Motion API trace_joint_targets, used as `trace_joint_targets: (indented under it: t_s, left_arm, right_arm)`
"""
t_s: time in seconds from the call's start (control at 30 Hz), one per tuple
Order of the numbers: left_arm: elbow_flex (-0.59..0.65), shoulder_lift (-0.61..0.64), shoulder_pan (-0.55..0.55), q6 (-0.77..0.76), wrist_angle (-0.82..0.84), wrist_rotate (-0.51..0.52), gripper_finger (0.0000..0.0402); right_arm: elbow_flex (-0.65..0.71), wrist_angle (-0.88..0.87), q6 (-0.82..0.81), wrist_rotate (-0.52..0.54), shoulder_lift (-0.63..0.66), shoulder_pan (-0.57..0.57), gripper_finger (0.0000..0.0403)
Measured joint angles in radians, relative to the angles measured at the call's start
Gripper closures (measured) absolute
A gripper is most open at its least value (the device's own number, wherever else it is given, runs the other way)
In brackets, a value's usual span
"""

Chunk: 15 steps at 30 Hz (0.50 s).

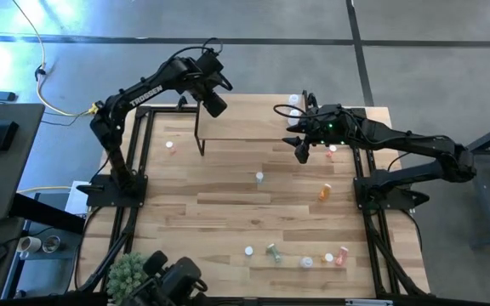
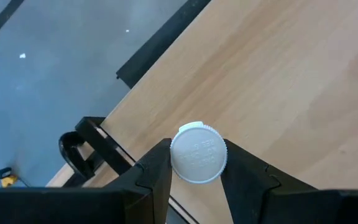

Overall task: Pick and place medicine bottles onto shelf by color
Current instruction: Put the top left orange pill bottle on the shelf

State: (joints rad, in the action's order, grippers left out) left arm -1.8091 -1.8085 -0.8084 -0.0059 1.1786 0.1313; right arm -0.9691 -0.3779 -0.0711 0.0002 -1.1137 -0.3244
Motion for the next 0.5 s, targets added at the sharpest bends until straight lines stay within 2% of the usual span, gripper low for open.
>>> trace_joint_targets:
  t_s: [0.5]
  left_arm:
    - [0.000, -0.035, -0.038, 0.018, -0.017, -0.034, 0.0291]
  right_arm:
    - [0.000, 0.000, 0.000, 0.000, 0.000, 0.000, 0.0219]
